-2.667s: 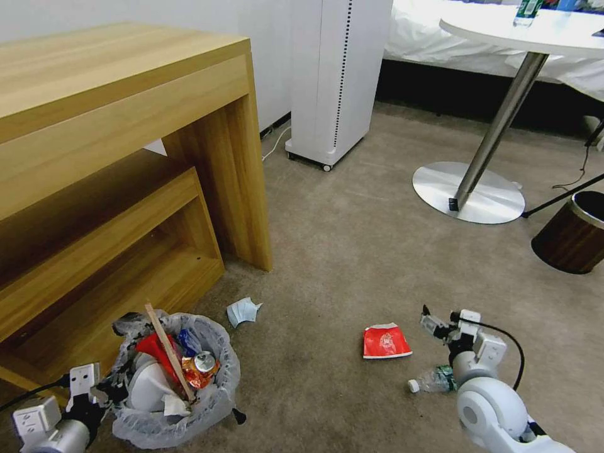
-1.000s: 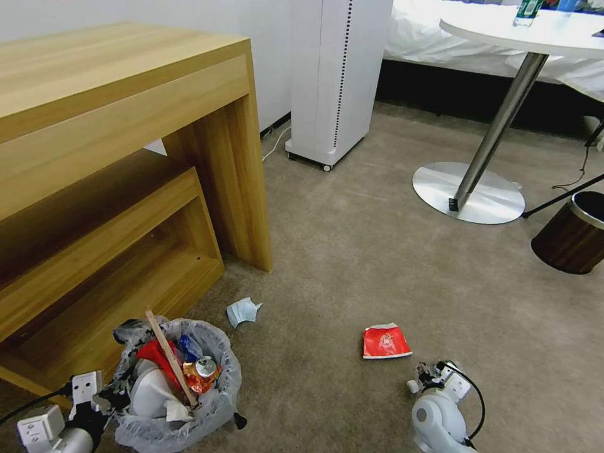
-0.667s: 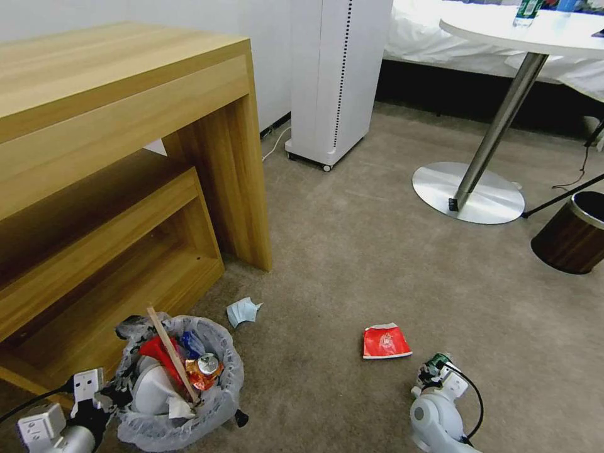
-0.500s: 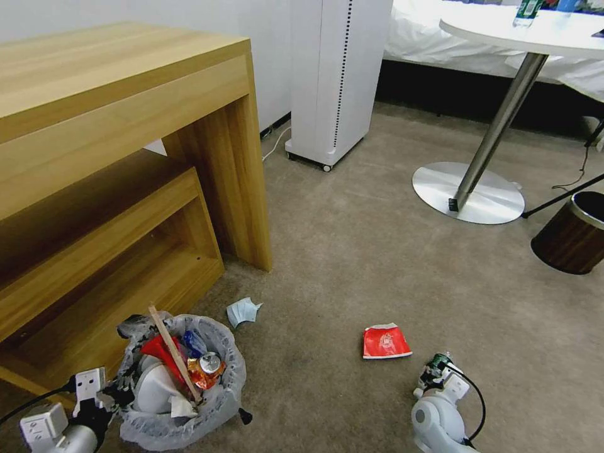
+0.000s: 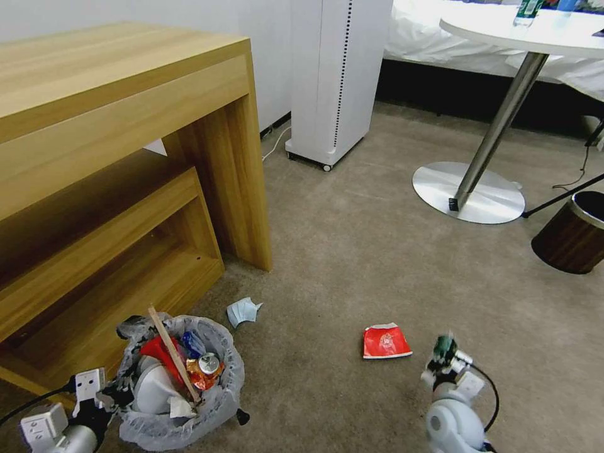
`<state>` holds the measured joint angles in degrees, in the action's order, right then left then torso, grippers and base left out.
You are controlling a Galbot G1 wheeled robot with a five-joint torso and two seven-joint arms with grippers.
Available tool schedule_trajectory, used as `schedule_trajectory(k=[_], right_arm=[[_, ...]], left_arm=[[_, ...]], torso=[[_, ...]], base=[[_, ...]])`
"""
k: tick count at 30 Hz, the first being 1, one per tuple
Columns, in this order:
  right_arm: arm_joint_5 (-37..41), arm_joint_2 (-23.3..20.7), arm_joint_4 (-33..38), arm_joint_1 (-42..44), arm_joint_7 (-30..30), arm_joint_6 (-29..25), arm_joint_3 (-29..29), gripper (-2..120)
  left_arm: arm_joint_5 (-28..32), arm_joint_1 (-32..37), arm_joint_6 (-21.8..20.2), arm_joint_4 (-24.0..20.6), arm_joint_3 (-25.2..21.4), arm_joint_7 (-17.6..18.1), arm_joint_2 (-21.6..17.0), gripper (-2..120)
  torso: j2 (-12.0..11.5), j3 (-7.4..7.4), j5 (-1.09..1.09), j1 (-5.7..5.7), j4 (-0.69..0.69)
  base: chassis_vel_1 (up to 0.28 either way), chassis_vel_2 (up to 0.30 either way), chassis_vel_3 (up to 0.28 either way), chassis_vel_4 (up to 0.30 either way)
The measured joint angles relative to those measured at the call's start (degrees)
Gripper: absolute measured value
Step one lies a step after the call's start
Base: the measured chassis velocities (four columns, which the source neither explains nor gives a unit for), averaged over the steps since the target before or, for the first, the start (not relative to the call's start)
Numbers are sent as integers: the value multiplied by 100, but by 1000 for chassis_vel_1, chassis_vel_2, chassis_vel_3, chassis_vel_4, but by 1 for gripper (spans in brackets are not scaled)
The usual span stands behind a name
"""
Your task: Pick up the trash bin and place the garbage on the floor into it.
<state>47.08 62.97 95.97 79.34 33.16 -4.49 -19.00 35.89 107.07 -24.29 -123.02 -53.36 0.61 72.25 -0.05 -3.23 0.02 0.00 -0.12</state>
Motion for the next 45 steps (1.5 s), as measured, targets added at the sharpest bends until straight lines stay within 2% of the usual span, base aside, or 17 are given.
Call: schedule_trajectory(k=[2,3,6,7,8,9,10,12,13,14,15,18,19,22,34,40,45], right_arm=[[-83,-698,904,78,-443,-325,191,3],[-83,-698,904,78,-443,-325,191,3],[-222,-1340,1769,-160,-780,-543,660,3],[-222,-1340,1769,-160,-780,-543,660,3],[-253,-1476,1938,-252,-837,-587,808,3],[-332,-1844,2316,-578,-926,-655,1228,3],[-332,-1844,2316,-578,-926,-655,1228,3],[-418,-2218,2591,-1005,-1059,-762,1698,3],[-437,-2544,2763,-1406,-1187,-833,2127,3],[-437,-2544,2763,-1406,-1187,-833,2127,3],[-436,-2721,2836,-1635,-1305,-905,2364,3],[-384,-3251,2910,-2170,-1921,-1182,2888,3],[-384,-3251,2910,-2170,-1921,-1182,2888,3],[-263,-3833,2920,-2355,-2893,-1545,3063,3],[-295,-4389,2720,-2535,-4295,-1956,3186,1],[-240,-4351,2643,-2555,-4373,-1971,3188,1],[-168,-4065,2463,-2629,-4276,-1819,3212,1]], left_arm=[[-2,27,-15,-56,-4,3,-6,1],[-2,27,-15,-56,-4,3,-6,1],[-31,61,-23,-130,-5,8,23,1],[-31,61,-23,-130,-5,8,23,1],[-41,69,-25,-151,-5,11,30,1],[-51,86,-36,-198,-5,16,42,1],[-51,86,-36,-198,-5,16,42,1],[-57,102,-51,-251,-18,31,57,1],[-61,118,-60,-284,-29,36,68,1],[-61,118,-60,-284,-29,36,68,1],[-65,126,-66,-301,-34,43,80,1],[-82,131,-82,-325,-40,55,108,1],[-82,131,-82,-325,-40,55,108,1],[-50,-15,-221,-321,32,119,36,1],[33,-336,-487,-294,276,208,-126,1],[31,-286,-487,-333,271,204,-120,1],[32,-243,-475,-379,247,192,-133,1]], torso=[[0,0,-3,0,0],[0,0,-3,0,0],[0,0,-2,0,0],[0,0,-2,0,0],[0,0,-3,0,1],[0,0,-1,0,1],[0,0,-1,0,1],[0,0,-3,0,1],[0,0,-1,0,2],[0,0,-1,0,2],[0,0,-1,0,3],[-1,0,-1,0,2],[-1,0,-1,0,2],[0,0,-1,0,1],[-1,0,-2,0,0],[-1,0,-2,0,1],[0,0,0,0,1]], base=[[0,0,0,0],[0,0,0,0],[0,0,0,0],[0,0,0,0],[0,0,0,0],[0,0,0,0],[0,0,0,0],[0,0,0,0],[0,0,0,0],[0,0,0,0],[0,0,0,0],[0,0,0,0],[0,0,0,0],[0,0,0,0],[0,0,0,0],[0,0,0,0],[0,0,0,0]])
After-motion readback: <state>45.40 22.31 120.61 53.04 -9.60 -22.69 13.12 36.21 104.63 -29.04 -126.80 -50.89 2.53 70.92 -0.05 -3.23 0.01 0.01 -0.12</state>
